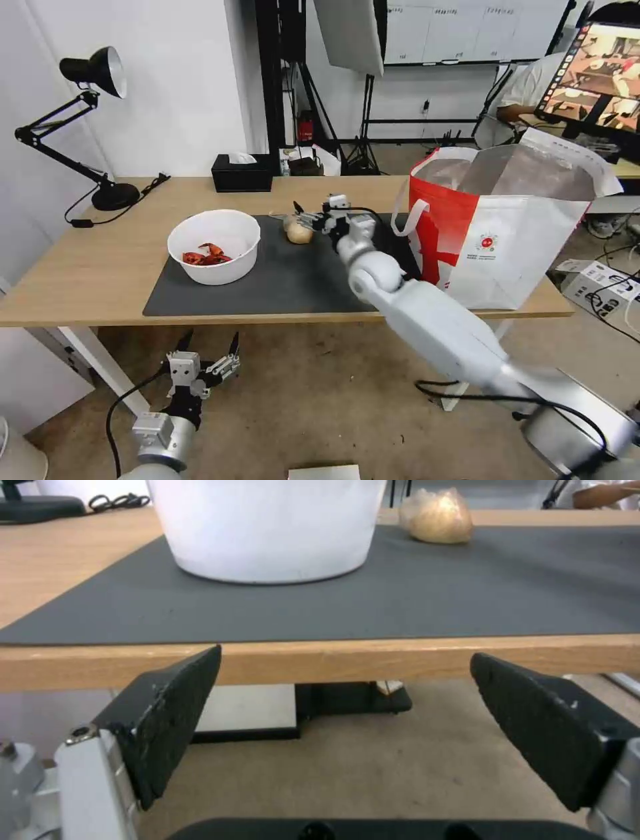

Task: Pick up the trash from the table and place it into the takeout bag.

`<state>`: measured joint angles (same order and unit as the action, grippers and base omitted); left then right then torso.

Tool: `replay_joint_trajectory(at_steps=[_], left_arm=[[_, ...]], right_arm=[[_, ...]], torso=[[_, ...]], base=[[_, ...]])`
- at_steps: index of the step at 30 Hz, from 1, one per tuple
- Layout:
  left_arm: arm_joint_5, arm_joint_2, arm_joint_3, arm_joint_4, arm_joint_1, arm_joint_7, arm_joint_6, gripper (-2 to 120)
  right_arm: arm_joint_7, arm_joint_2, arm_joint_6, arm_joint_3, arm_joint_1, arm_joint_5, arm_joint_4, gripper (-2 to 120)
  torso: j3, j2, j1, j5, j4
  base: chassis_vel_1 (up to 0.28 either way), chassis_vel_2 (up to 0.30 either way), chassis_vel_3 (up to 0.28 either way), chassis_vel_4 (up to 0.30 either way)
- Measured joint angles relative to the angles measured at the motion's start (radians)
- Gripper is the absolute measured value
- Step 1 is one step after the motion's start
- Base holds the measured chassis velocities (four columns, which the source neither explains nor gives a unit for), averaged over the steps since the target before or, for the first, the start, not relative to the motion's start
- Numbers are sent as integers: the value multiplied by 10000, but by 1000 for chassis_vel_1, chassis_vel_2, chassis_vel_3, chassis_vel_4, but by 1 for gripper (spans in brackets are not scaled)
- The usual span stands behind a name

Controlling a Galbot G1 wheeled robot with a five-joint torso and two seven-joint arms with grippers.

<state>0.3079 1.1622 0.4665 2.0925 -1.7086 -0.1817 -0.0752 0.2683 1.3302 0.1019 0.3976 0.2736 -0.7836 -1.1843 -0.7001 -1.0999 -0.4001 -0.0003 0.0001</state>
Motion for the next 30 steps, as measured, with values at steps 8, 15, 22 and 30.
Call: replay_joint_trajectory(at_steps=[8, 15, 22, 30], left_arm=[[41, 2, 41, -30, 11, -1, -10, 100], [58, 8, 54, -41, 14, -1, -46, 100], [67, -7, 52, -116, 36, -1, -128, 100], [78, -6, 20, -153, 67, -1, -154, 100]], right_arm=[[-386, 944, 898, 100, -494, 254, 1463, 100], [-510, 1375, 1276, 90, -500, 710, 2130, 100], [-394, 1404, 1394, 79, -316, 931, 2224, 100], [-140, 1415, 1494, 89, -231, 964, 2313, 96]], torso=[[0, -1, 0, 1, 1], [0, -1, 0, 1, 0], [0, -1, 1, 2, -1], [1, -1, 2, 3, -1]], base=[[0, 0, 0, 0], [0, 0, 0, 0], [0, 0, 0, 0], [0, 0, 0, 0]])
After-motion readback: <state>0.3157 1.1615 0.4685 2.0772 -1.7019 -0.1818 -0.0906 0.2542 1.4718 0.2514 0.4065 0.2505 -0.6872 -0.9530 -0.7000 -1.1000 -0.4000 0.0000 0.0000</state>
